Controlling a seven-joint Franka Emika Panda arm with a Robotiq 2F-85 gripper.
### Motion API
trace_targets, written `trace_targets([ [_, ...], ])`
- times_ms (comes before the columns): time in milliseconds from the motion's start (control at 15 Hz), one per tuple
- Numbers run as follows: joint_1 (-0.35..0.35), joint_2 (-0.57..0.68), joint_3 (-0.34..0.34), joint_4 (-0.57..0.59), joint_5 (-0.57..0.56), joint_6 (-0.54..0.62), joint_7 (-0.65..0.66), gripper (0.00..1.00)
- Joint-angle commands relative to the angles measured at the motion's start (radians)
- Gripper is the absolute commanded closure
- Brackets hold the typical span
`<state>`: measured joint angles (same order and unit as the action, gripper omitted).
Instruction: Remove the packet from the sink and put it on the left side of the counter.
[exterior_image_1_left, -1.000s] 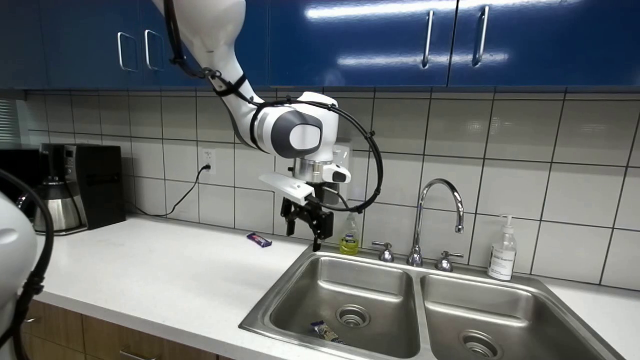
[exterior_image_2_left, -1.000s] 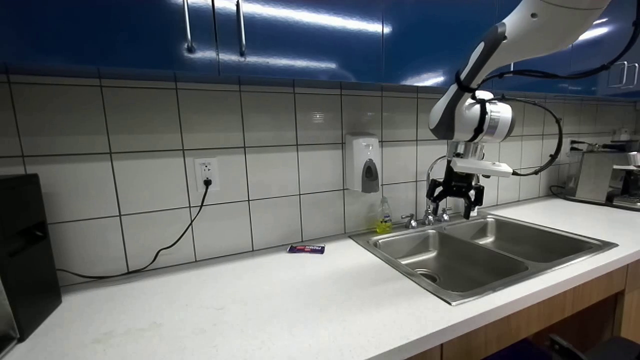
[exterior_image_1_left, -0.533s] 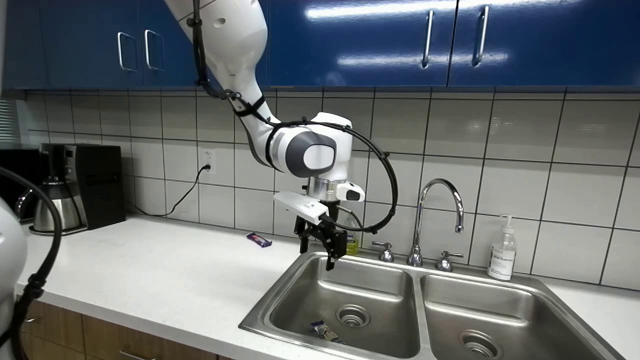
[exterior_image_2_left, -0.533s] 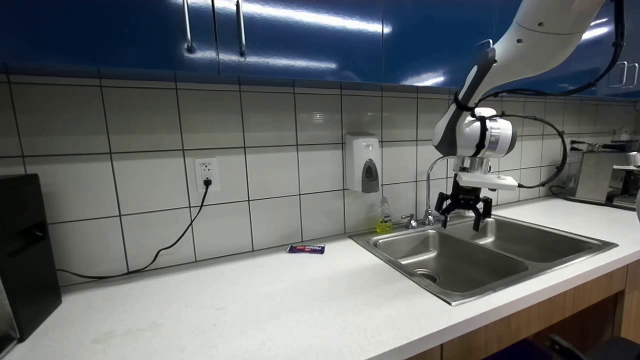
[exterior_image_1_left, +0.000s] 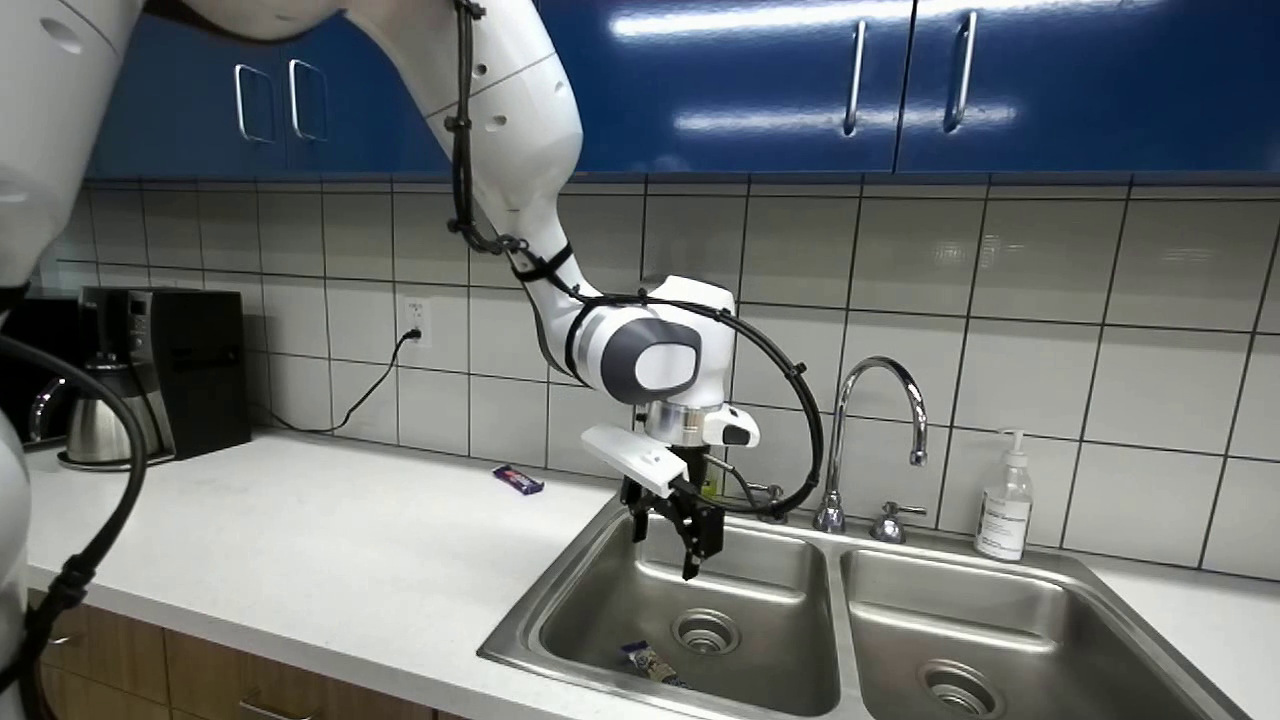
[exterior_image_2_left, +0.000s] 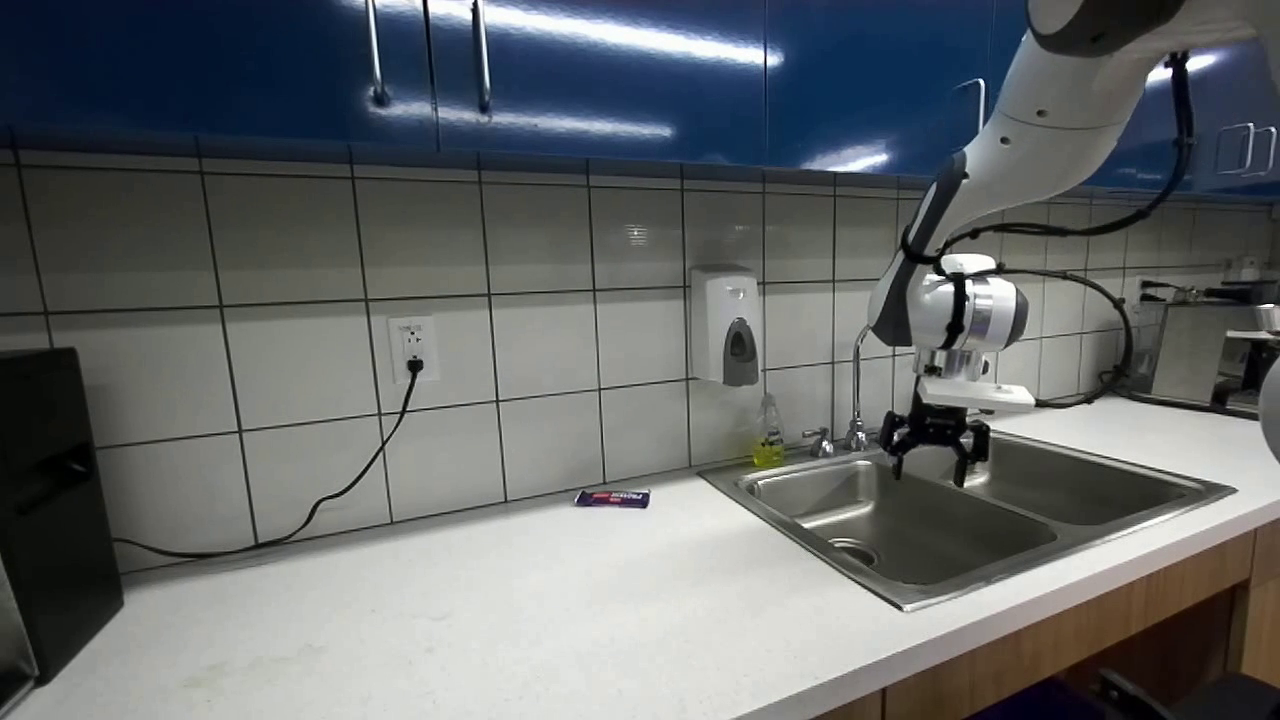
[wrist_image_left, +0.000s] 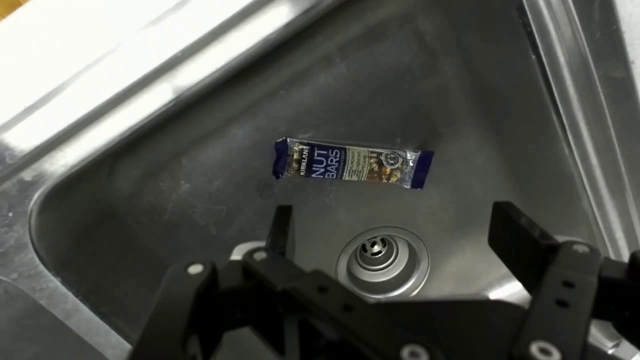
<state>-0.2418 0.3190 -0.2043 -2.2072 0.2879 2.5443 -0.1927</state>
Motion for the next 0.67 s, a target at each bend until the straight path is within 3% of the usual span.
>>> trace_targets([
  [0,-0.048,0.101,0.053,0.088,0.026,0.015,-0.023,0.0],
  [600,-0.081,0.282,0.094,0.21,0.0,0.035,0.008,0.0],
])
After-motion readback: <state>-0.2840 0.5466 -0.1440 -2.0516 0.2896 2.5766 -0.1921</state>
